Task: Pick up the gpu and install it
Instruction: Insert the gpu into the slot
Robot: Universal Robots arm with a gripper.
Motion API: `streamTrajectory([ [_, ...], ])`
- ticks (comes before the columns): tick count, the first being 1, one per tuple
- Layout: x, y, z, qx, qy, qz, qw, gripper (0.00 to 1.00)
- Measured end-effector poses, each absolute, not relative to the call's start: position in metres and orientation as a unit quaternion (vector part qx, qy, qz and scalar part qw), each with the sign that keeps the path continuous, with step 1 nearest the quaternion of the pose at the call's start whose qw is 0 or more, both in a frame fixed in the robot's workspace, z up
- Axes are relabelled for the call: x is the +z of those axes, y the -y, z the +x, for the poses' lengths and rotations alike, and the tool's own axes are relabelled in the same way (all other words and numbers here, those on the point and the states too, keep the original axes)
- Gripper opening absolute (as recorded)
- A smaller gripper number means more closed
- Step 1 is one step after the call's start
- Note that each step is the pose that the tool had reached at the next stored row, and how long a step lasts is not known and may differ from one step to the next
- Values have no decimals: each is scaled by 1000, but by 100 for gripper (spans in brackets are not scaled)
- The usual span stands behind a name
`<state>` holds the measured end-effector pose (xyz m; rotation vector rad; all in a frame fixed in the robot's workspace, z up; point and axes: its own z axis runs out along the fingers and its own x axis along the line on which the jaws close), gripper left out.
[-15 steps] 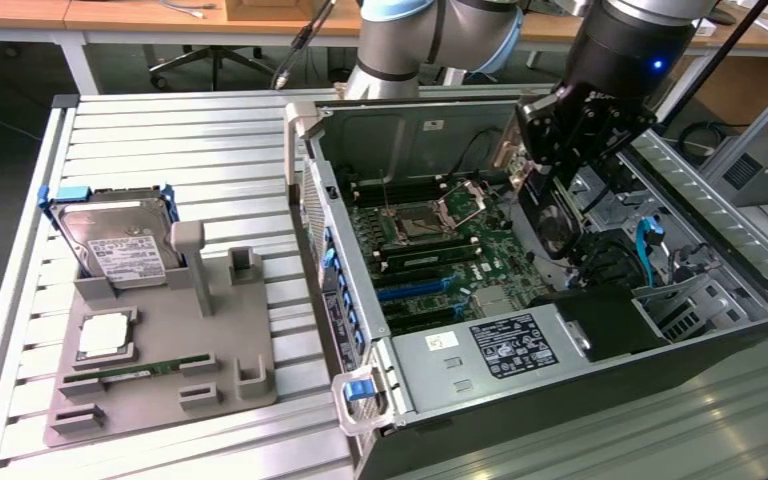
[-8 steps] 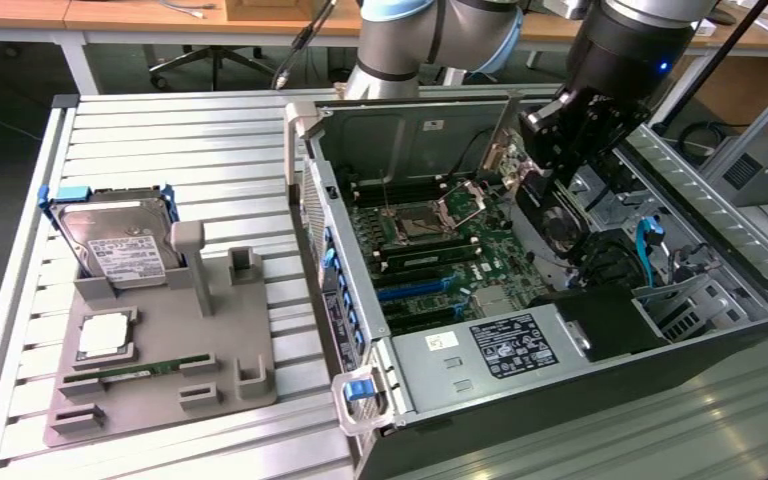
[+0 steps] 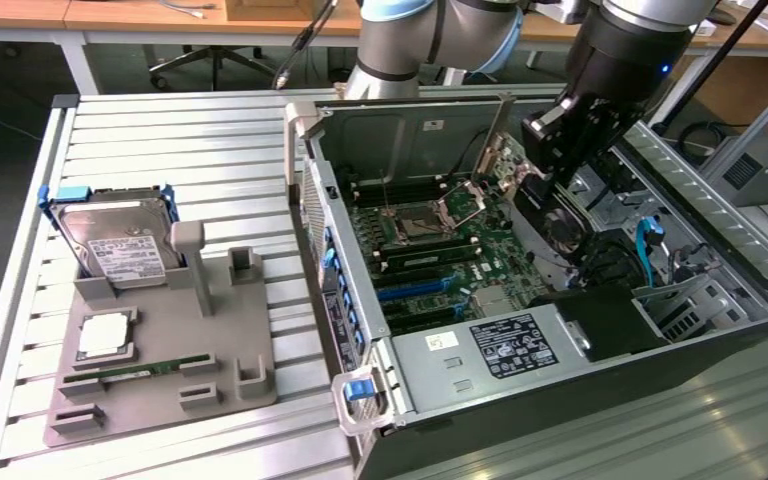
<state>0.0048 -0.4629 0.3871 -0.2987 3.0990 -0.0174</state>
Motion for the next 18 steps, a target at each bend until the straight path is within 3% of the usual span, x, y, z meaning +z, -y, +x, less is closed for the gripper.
streamTrajectory([
  [18,385,463,5,-9,-990,-138,14,27],
])
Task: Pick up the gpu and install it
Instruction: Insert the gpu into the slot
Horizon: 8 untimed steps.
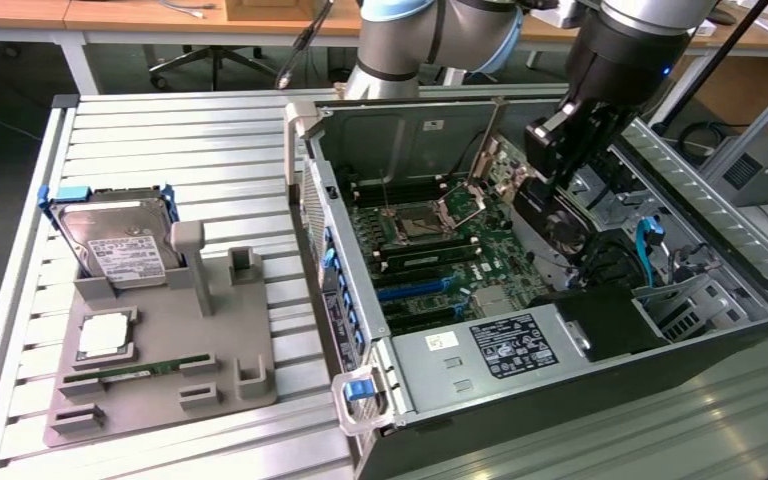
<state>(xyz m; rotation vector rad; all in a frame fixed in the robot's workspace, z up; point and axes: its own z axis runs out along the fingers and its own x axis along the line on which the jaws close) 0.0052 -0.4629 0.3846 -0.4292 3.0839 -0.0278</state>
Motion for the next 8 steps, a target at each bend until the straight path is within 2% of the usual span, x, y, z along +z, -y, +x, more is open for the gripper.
streamTrajectory([
  [8,384,463,5,-10,-988,-152,14,27],
])
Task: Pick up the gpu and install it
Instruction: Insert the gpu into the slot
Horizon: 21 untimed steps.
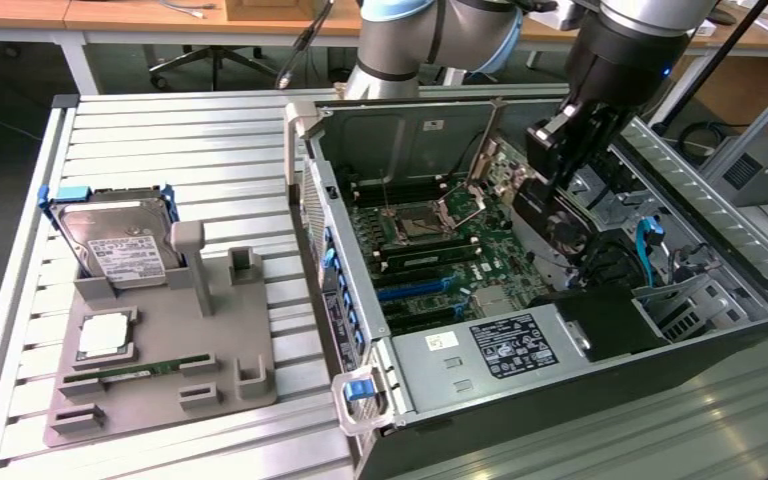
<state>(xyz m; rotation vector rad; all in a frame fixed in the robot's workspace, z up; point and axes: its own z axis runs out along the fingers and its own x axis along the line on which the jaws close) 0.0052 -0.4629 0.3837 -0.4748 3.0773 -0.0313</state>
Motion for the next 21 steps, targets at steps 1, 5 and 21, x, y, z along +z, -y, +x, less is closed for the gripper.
streamTrajectory([
  [1,384,463,5,-10,-988,-154,14,27],
  [5,383,463,5,-11,-987,-162,14,27],
  [21,381,463,5,-16,-981,-195,13,27],
])
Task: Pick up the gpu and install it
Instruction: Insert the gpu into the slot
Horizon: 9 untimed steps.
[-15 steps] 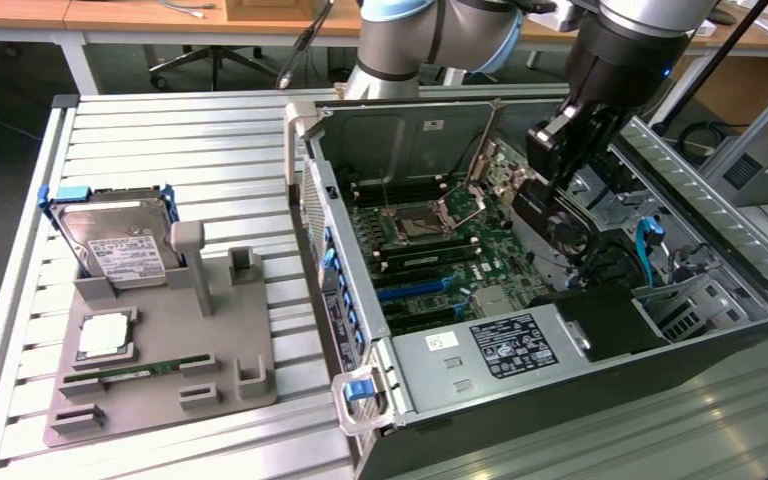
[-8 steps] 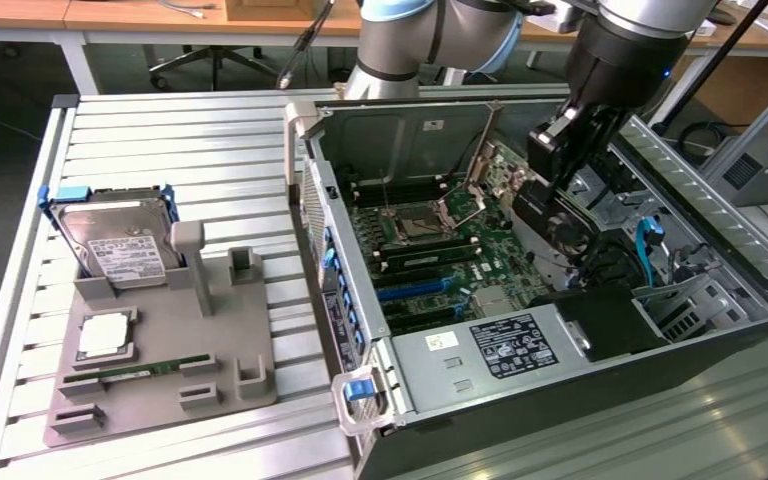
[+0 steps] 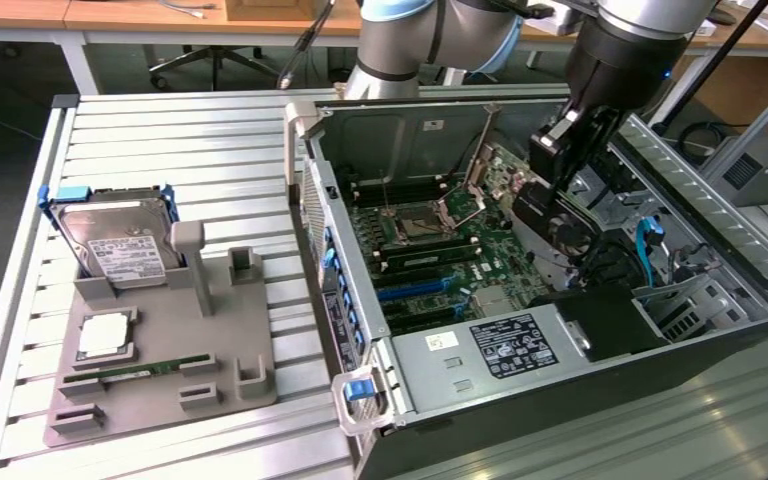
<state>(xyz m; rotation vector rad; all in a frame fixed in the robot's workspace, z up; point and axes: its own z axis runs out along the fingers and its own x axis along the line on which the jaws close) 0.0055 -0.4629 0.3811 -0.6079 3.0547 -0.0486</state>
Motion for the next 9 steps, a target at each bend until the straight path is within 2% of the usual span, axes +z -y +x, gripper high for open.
streamTrajectory([
  [9,380,463,6,-19,-976,-216,13,27],
])
